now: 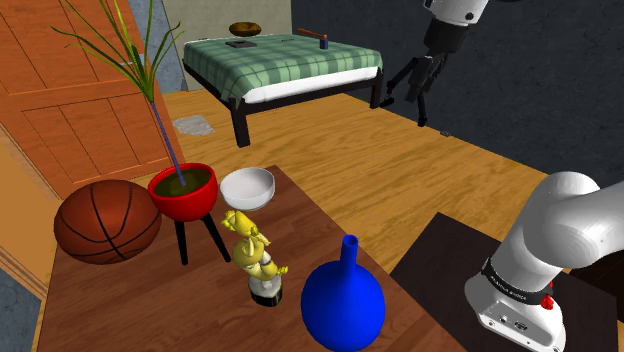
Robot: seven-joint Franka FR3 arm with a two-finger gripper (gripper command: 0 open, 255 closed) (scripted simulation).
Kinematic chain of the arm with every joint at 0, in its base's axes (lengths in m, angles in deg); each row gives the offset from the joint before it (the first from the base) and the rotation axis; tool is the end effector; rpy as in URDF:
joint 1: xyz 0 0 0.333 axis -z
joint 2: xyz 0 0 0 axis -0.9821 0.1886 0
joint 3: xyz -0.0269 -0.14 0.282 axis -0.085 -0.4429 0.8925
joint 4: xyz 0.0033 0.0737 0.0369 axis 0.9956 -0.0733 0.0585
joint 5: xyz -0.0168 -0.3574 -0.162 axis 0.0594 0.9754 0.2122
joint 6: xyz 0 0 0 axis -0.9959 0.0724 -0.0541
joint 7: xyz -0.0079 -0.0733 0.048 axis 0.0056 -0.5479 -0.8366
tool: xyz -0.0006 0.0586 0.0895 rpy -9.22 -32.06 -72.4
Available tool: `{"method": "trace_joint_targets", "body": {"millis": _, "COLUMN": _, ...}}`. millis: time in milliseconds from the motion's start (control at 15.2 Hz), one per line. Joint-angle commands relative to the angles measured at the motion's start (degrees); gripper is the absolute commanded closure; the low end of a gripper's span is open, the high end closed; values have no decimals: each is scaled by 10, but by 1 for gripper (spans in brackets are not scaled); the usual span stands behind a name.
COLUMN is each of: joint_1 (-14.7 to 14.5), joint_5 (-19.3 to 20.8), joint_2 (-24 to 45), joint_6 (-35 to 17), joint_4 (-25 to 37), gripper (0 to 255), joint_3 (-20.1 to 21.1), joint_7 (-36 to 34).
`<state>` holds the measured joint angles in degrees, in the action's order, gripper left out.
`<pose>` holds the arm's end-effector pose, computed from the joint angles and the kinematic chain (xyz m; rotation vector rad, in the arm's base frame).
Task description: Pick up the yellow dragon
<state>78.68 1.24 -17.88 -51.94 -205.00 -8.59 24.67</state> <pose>0.3192 -0.0089 0.6470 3.1015 0.1143 0.3227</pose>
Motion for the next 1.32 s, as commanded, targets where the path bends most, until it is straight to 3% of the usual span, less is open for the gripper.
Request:
{"method": "trace_joint_targets", "body": {"millis": 0, "joint_1": 0, "joint_5": 0, "joint_2": 0, "joint_6": 0, "joint_4": 0, "gripper": 0, "joint_3": 0, "joint_7": 0}}
{"method": "trace_joint_targets", "body": {"millis": 660, "joint_1": -32, "joint_5": -54, "joint_2": 52, "joint_6": -82, "joint_4": -27, "gripper": 0, "joint_3": 119, "joint_7": -130}}
{"method": "trace_joint_targets", "body": {"millis": 1254, "joint_1": -45, "joint_5": -72, "joint_2": 155, "joint_6": -157, "joint_4": 8, "gripper": 0, "joint_3": 230, "joint_7": -250}}
